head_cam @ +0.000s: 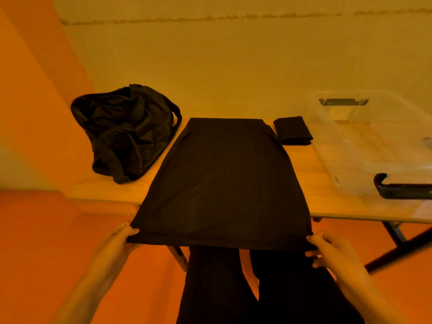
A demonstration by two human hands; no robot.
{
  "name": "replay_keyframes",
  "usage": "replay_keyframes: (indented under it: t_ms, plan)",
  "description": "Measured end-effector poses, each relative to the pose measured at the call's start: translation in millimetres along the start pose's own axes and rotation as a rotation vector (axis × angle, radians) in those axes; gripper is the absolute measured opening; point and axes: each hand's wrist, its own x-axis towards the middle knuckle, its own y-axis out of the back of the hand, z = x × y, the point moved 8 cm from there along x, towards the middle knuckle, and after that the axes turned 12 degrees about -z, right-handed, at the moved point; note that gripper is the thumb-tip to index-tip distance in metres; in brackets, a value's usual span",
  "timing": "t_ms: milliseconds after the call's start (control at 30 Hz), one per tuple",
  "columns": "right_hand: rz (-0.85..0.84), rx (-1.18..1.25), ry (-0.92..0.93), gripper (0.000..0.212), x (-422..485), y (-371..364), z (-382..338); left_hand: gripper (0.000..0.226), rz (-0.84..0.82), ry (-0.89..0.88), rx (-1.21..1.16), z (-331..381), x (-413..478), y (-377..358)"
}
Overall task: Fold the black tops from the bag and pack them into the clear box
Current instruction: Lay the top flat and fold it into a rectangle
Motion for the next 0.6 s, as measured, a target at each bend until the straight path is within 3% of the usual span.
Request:
replay_keyframes:
  t_ms: [100, 267, 433, 600]
  plan:
    - [0.014, 0.099, 0.041, 0.016, -4.7, -3.3, -0.3, 0.019, -0.004, -0.039, -0.010, -3.8, -3.2, -2.1]
    - [0.051, 0.090, 0.073, 0.005, -15.2, -2.5, 0.1, 0.052, 0.051, -0.102, 0.149, -1.7, -18.1, 0.4]
    - [0.026, -0.070, 0.151, 0.016, -27.1, 1.9, 1.7, 0.032, 0.080, -0.092, 0.192, -8.0, -29.0, 10.7]
    - [-0.020, -0.205, 0.152, 0.023, -31.7, 4.8, 8.8, 0.030, 0.036, -0.059, 0.268, -13.0, -39.2, 11.1]
